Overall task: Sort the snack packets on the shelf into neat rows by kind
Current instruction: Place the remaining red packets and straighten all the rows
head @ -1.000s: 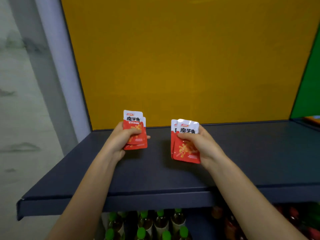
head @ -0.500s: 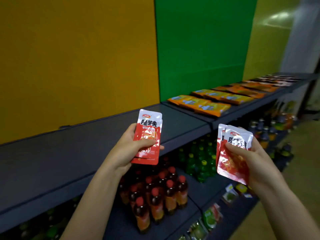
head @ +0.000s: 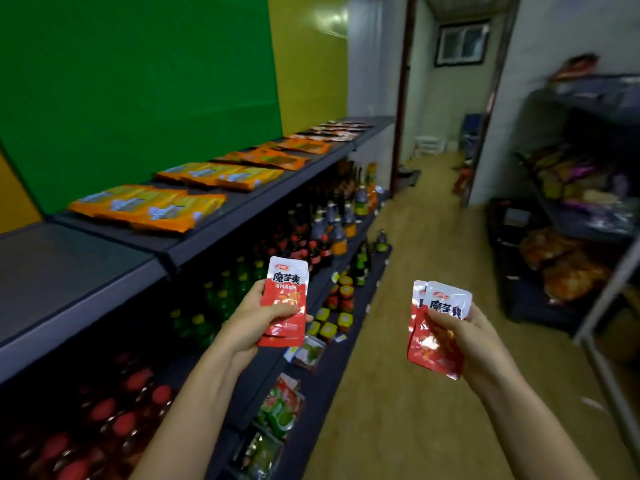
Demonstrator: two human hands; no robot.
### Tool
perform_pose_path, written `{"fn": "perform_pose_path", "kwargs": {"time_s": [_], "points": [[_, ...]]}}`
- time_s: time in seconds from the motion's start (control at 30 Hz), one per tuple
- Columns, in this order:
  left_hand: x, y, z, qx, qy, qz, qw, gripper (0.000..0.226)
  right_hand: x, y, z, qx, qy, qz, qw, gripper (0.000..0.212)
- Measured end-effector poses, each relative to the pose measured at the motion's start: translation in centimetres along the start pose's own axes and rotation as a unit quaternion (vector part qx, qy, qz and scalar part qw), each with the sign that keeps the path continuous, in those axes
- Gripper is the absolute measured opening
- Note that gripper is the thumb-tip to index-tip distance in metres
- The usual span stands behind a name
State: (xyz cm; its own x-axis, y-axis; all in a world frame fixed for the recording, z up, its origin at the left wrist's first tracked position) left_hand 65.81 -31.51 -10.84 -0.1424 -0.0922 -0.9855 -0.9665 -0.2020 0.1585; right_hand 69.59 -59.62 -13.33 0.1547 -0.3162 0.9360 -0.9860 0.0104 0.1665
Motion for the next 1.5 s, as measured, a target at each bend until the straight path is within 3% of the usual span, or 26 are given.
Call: {"fn": "perform_pose_path", "kwargs": {"time_s": [0.33, 0.63, 0.9, 1.17, 1.5], "points": [[5.7, -16.5, -12.0, 0.115, -0.027, 0.085, 0.989, 0.042, -1.9, -11.8, 7.9, -0.106, 0.016, -0.007, 0.994, 0.027], [-1.6, -35.5, -17.8, 0.143, -0.023, 0.026, 0.989, 0.044, 7.5, -29.7, 7.3, -0.121, 0.038, 0.071, 0.989, 0.025], [-1.0, -47.0, -23.3, 0.133, -0.002, 0.052, 0.990, 0.039, 7.6, -40.8, 9.7, -0.159, 0.006, 0.031, 0.987, 0.019], [-0.6, -59.2, -30.7, 0.115, -0.004, 0.053, 0.992, 0.032, 9.0, -55.1, 13.4, -0.136, 0.002, -0.011, 0.991, 0.017], [-5.8, -74.3, -43.1, 0.083, 0.023, 0.011, 0.996, 0.036, 20.0, -75.8, 17.0, -0.050, 0.046, 0.047, 0.997, 0.021]]}}
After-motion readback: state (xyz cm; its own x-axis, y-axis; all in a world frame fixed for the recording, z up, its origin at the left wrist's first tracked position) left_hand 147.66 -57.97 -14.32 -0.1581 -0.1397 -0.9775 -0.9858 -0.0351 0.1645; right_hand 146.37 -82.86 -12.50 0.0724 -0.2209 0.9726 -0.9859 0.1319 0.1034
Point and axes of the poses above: each hand's wrist, its own y-axis away from the middle knuckle, its own z-axis out of the back of the hand, x = y × z, the point moved 9 cm from there along -y, towards the middle knuckle, and after that the axes turned 2 degrees about -y, right-handed, at the moved point
